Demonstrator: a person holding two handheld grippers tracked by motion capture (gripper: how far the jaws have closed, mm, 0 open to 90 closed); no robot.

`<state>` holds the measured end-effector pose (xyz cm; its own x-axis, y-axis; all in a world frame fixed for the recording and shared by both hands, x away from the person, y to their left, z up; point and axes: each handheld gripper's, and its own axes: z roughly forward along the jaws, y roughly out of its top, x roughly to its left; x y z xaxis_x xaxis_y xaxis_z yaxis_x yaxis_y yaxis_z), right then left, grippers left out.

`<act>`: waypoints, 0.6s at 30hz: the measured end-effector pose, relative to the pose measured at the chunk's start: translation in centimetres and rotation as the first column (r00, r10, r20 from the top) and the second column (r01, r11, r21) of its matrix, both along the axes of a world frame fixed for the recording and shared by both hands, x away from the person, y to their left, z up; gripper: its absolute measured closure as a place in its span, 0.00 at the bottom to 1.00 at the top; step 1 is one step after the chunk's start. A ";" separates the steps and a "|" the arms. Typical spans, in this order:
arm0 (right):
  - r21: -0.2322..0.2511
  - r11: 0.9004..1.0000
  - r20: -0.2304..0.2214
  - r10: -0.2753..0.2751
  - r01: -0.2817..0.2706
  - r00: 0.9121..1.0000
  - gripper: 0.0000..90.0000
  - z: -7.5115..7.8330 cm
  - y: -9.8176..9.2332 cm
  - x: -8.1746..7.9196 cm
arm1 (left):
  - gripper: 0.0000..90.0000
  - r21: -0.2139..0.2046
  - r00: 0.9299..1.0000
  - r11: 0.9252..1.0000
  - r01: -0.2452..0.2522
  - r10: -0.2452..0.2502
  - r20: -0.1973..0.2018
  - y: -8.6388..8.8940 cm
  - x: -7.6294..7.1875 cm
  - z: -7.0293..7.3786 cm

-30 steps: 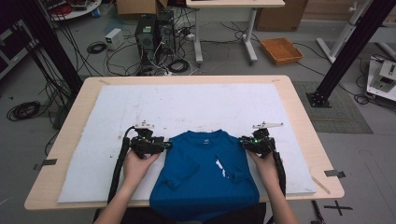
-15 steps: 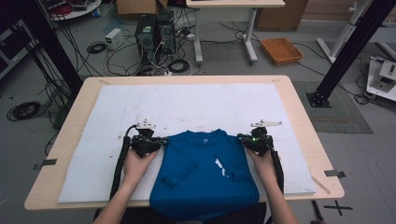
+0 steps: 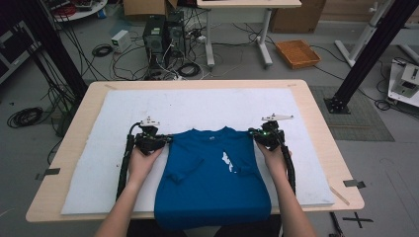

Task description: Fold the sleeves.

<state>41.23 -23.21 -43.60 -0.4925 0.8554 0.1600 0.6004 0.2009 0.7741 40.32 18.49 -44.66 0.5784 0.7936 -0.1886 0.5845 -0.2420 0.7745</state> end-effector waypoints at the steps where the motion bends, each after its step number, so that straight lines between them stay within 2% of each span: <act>1: 0.000 1.000 0.000 0.000 0.000 1.000 0.98 0.0 0.0 0.0 | 0.97 -0.001 1.000 1.000 0.002 -0.002 -0.002 0.0 0.1 0.0; 3: -0.013 1.000 -0.009 -0.002 0.002 1.000 0.98 -0.3 0.0 0.2 | 0.97 0.001 1.000 1.000 0.002 -0.002 0.004 -0.1 0.1 -0.1; 6: 0.001 1.000 0.008 0.003 -0.003 1.000 0.97 -0.2 0.1 0.1 | 0.96 0.005 1.000 1.000 -0.004 0.004 0.013 -0.1 -0.1 0.1; 7: 0.002 1.000 0.017 0.007 -0.007 1.000 0.95 -0.1 0.1 0.0 | 0.95 0.014 1.000 1.000 -0.012 0.011 0.027 -0.1 -0.2 0.3; 9: 0.007 1.000 0.028 0.012 -0.012 1.000 0.84 0.2 0.1 -0.2 | 0.77 0.000 0.999 0.999 -0.034 0.034 0.041 0.2 -0.4 0.7; 11: 0.013 1.000 0.044 0.016 -0.016 0.999 0.79 0.6 -0.1 -0.6 | 0.66 -0.036 0.998 0.999 -0.027 0.029 0.053 0.7 -0.8 1.2; 14: 0.023 1.000 0.072 0.012 -0.014 0.997 0.64 1.4 -0.6 -1.3 | 0.55 -0.038 0.993 0.999 -0.007 0.011 0.115 1.4 -2.0 2.3; 16: 0.030 0.999 0.098 0.016 -0.019 0.995 0.59 2.0 -0.9 -2.1 | 0.51 -0.026 0.986 1.000 0.004 0.000 0.168 1.9 -2.9 2.9; 18: 0.024 0.999 0.130 0.021 -0.025 0.991 0.55 2.7 -1.2 -3.0 | 0.49 -0.029 0.979 1.000 0.008 -0.001 0.206 2.5 -3.5 3.4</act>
